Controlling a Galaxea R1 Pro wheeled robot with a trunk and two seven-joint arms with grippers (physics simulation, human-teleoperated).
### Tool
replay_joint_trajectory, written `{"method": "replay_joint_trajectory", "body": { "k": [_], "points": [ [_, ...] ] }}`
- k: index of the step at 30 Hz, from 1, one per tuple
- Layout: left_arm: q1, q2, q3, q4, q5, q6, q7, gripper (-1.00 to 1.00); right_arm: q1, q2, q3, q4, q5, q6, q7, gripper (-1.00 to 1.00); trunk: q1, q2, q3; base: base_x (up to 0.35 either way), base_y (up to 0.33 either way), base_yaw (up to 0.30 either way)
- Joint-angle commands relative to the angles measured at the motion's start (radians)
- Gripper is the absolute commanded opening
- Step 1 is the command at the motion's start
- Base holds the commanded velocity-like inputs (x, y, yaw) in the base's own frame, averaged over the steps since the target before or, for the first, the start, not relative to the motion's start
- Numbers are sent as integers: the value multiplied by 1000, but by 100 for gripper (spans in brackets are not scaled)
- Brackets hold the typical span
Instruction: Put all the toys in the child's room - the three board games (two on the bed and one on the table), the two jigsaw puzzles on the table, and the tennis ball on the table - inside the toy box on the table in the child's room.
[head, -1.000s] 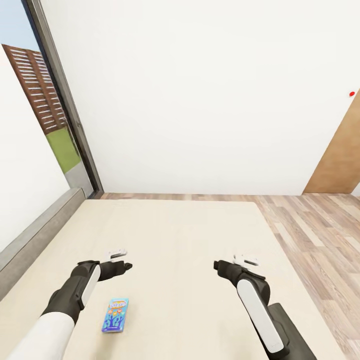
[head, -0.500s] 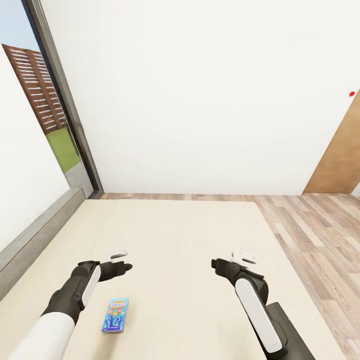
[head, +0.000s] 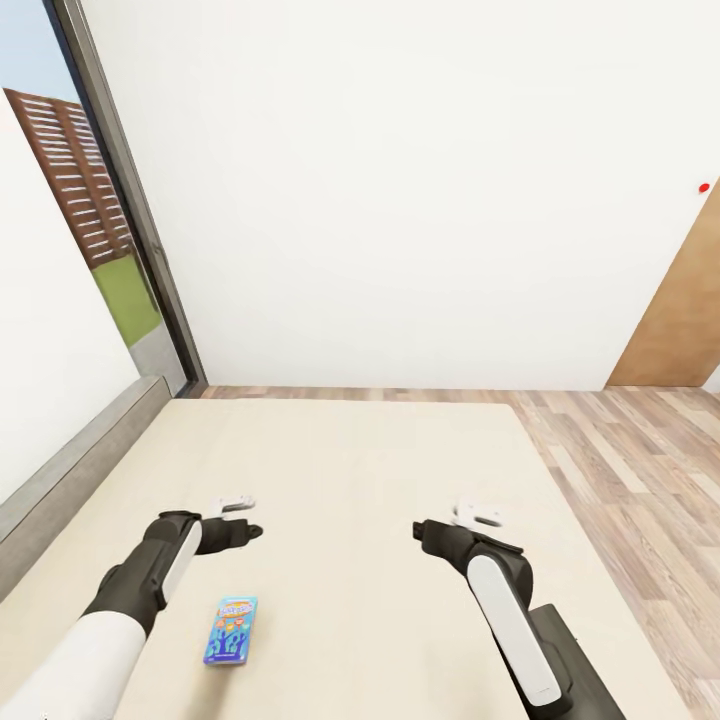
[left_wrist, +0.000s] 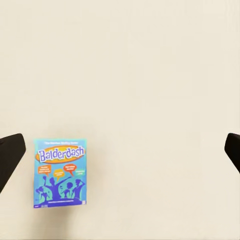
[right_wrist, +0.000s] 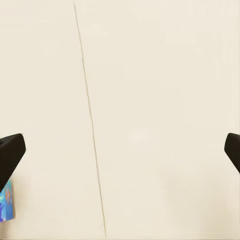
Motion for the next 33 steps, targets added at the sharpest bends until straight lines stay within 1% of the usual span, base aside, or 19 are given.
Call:
{"method": "replay_joint_trajectory", "body": {
  "k": [1, 5, 10, 15, 33],
  "points": [
    [-3, 2, -1, -1, 8, 7, 1, 100, -1, 1, 1, -1, -9, 2, 1, 100, 1, -2, -2, 0, 0, 0],
    [-5, 3, -7, -1, 10, 8, 0, 100, -1, -1, -1, -1, -8, 1, 21, 100, 1, -2, -2, 0, 0, 0],
    [-6, 4, -7, -1, 9, 8, 0, 100, -1, 1, -2, -1, -8, 0, 29, 100, 1, -2, -2, 0, 53, 0],
    [-7, 5, -7, -1, 9, 8, 0, 100, -1, 2, -3, -1, -8, -1, 30, 100, 1, -2, -2, 0, 169, 0],
    [-6, 4, -13, -1, 9, 5, 0, 100, -1, 1, -7, 0, -8, -1, 31, 100, 1, -2, -5, 0, 74, 0]
  ]
}}
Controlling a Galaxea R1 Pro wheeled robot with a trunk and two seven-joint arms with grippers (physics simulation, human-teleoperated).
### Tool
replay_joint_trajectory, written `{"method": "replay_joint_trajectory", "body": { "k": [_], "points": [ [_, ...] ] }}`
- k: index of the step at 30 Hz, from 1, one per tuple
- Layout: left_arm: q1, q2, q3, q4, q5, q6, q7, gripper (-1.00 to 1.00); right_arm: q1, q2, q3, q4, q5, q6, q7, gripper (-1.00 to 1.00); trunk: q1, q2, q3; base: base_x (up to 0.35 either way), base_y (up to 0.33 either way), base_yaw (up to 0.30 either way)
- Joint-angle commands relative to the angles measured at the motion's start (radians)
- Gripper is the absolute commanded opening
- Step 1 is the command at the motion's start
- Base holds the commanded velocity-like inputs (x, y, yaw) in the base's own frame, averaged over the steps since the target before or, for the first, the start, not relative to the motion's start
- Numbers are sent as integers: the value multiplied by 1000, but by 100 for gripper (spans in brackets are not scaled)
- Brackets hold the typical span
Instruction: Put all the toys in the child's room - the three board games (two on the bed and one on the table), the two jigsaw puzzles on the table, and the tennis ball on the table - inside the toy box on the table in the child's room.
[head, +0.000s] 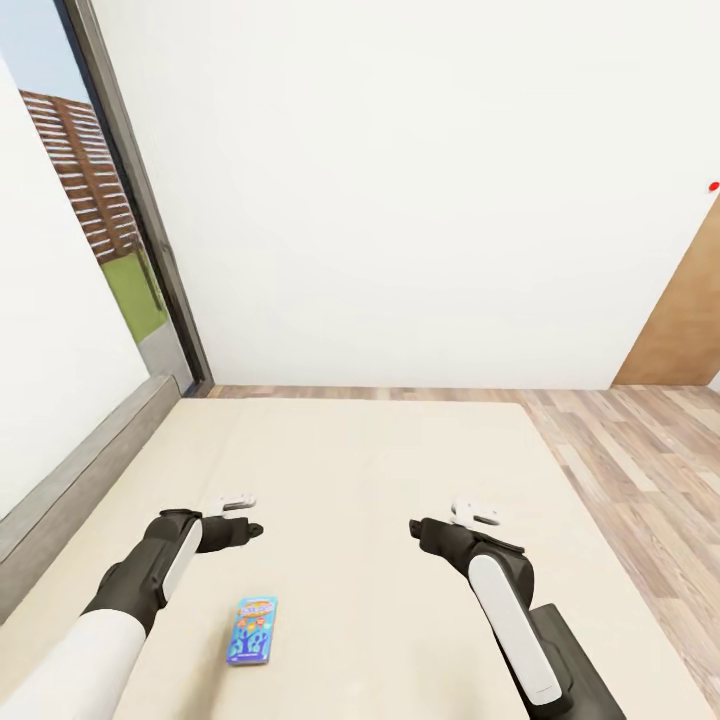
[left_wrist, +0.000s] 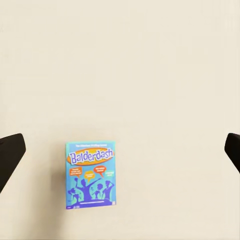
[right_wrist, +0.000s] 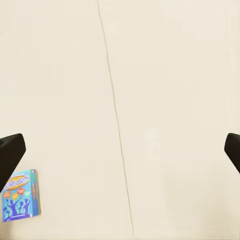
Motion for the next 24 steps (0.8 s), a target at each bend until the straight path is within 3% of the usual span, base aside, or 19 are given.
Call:
{"method": "replay_joint_trajectory", "body": {
  "k": [1, 24],
  "points": [
    [-1, 0, 1, -1, 9, 6, 1, 100, -1, 0, 1, -1, -9, 2, -10, 100, 1, -2, -3, 0, 15, 0],
    [-2, -3, 4, -1, 5, 4, 6, 100, -1, -4, -4, 0, -9, 3, -10, 100, 1, -2, -40, 0, 2, 0]
  ]
}}
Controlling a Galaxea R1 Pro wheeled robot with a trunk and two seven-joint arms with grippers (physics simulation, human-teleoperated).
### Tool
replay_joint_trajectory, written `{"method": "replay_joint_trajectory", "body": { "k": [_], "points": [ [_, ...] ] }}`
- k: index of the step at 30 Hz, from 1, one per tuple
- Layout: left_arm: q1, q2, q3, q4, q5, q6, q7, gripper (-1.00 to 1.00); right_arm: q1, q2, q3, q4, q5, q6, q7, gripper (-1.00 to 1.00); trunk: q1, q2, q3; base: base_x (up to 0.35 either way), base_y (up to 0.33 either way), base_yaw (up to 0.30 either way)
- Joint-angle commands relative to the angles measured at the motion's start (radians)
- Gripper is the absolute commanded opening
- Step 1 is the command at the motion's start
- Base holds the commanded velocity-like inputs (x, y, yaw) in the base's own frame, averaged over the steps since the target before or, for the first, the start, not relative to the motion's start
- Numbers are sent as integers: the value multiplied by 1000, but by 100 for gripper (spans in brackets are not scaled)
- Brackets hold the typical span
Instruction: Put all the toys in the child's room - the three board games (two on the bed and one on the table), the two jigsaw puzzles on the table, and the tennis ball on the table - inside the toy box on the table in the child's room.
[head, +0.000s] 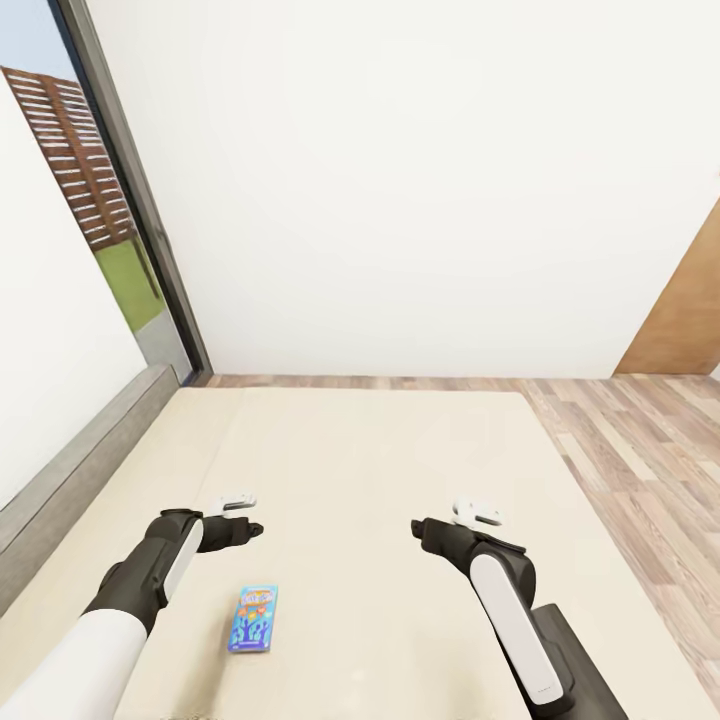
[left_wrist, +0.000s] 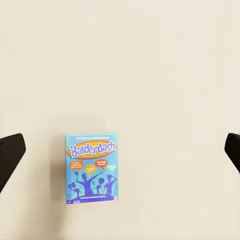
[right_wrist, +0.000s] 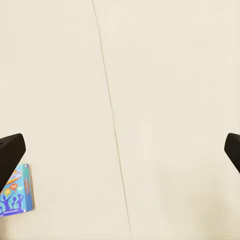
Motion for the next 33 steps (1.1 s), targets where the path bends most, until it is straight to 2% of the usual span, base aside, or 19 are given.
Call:
{"method": "replay_joint_trajectory", "body": {
  "k": [1, 6, 9, 11, 12, 14, 15, 16, 17, 18, 19, 20, 21, 24, 26, 30, 33],
  "points": [
    [-1, -1, 1, -1, 9, 6, 2, 100, -1, 0, 0, -2, -9, 1, -10, 100, 1, -2, -4, 0, 0, 0],
    [-1, -1, 1, -1, 9, 4, 3, 100, -1, -2, -3, -5, -11, 2, -6, 100, 1, -2, -12, 0, 0, 0],
    [-1, 0, 1, -1, 9, 2, 2, 100, 1, -6, -27, -7, -13, 2, 35, 100, 1, -2, -17, 0, 0, 0],
    [-1, 1, 2, -1, 10, 2, 2, 100, 7, -7, -66, -9, -16, 5, 114, 100, 1, -2, -20, 0, 0, 0],
    [-1, 2, 3, -1, 10, 2, 2, 100, 10, -9, -100, -9, -20, 7, 194, 100, 1, -2, -22, 0, 0, 0],
    [-1, 2, 4, -1, 10, 1, 2, 100, 12, -10, -140, -9, -23, 10, 294, 100, 1, -2, -25, 0, 0, 0],
    [-1, 3, 4, -1, 10, 1, 1, 100, 13, -12, -184, -9, -25, 13, 410, 100, 1, -2, -27, 0, 0, 0],
    [-1, 3, 5, -1, 10, 0, 1, 100, 13, -14, -208, -9, -26, 16, 474, 100, 1, -2, -28, 0, 0, 0],
    [-1, 3, 5, -1, 10, 0, 0, 100, 13, -21, -255, -10, -27, 25, 606, 100, 1, -2, -30, 0, 0, 0],
    [-1, 3, 5, -1, 10, 0, 1, 100, 13, -26, -278, -10, -27, 31, 672, 100, 1, -2, -32, 0, 0, 0],
    [-1, 3, 7, -1, 10, 0, 1, 100, 12, -42, -336, -10, -24, 48, 859, 100, 1, -2, -33, 0, 0, 0],
    [-1, 3, 7, -1, 10, 0, 1, 100, 12, -47, -353, -9, -23, 51, 914, 100, 1, -2, -35, 0, 0, 0],
    [-1, 3, 8, -1, 10, 0, 0, 100, 12, -56, -381, -9, -20, 56, 1008, 100, 1, -2, -36, 0, 0, 0],
    [-1, 3, 9, -1, 11, 0, -1, 100, 12, -68, -428, -8, -17, 63, 1117, 100, 1, -2, -41, 0, 0, 0],
    [-1, 2, 10, -1, 11, 0, -1, 100, 12, -72, -453, -8, -16, 67, 1154, 100, 1, -2, -45, 0, 0, 0],
    [-13, 1, 11, 0, 12, 0, 0, 100, 13, -76, -473, -7, -16, 69, 1183, 100, 1, -2, -51, 0, 0, 0],
    [-52, 2, 11, 17, 13, -2, 2, 100, 13, -76, -478, -6, -16, 69, 1190, 100, 1, -2, -56, 0, 0, 0]
  ]
}}
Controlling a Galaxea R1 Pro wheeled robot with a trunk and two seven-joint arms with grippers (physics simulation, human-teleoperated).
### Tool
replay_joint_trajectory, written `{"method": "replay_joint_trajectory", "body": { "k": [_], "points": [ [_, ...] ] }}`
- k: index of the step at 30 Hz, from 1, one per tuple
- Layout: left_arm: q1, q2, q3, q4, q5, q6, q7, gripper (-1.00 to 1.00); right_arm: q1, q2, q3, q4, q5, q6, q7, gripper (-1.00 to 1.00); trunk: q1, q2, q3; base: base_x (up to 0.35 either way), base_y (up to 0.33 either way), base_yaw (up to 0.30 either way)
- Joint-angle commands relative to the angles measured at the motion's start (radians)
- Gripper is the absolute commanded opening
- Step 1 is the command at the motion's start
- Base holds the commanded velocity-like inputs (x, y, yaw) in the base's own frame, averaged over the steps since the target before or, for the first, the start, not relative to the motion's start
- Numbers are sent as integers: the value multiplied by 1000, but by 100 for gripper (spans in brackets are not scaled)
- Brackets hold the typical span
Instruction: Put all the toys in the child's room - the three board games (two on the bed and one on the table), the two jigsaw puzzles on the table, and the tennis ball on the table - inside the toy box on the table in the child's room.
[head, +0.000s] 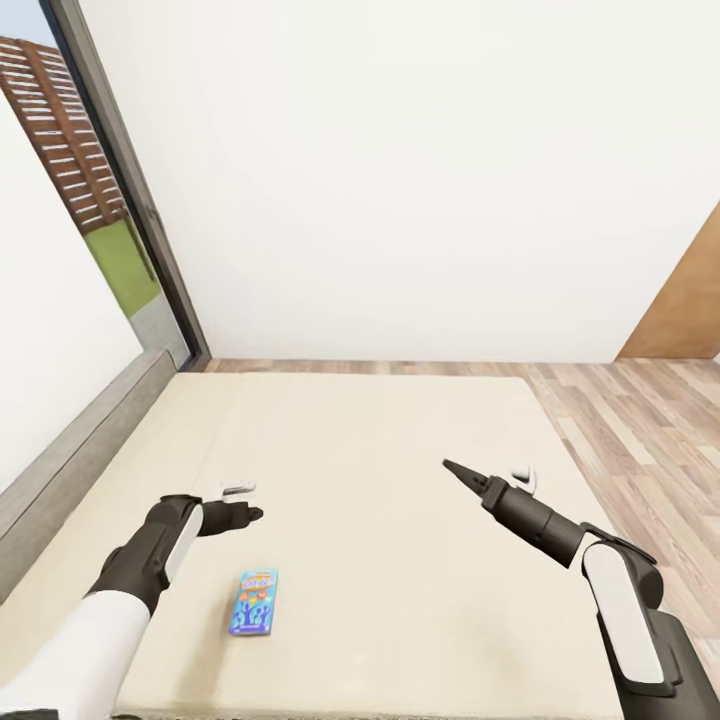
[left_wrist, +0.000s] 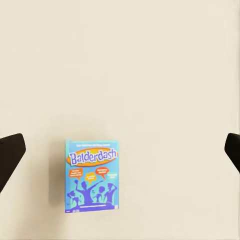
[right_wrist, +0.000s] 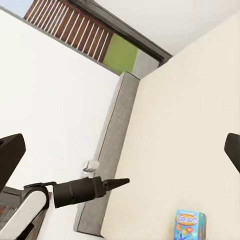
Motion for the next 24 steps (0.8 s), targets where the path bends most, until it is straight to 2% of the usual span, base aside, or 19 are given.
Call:
{"method": "replay_joint_trajectory", "body": {
  "k": [1, 3, 6, 9, 24],
  "points": [
    [-9, 0, 2, 10, 8, 4, 2, 100, -1, 0, -2, 0, 0, 6, 4, 100, 0, -2, -4, 0, 0, 0],
    [-27, -2, 2, 53, 6, -21, 4, 100, -1, -1, -4, 1, 1, 6, 6, 100, 0, -2, -7, 0, 0, 0],
    [-47, -5, 2, 131, 5, -99, 6, 100, -1, -1, -6, 4, 2, 3, 6, 100, 0, -2, -12, 0, 0, 0],
    [-56, -2, 1, 170, 5, -139, 6, 100, -1, -1, -5, 7, 2, 1, 5, 100, 0, -2, -17, 0, 0, 0],
    [-62, -7, -1, 190, 3, -185, 5, 100, -1, 1, -2, 13, 16, -2, -4, 100, 0, -2, -41, 0, 0, 0]
  ]
}}
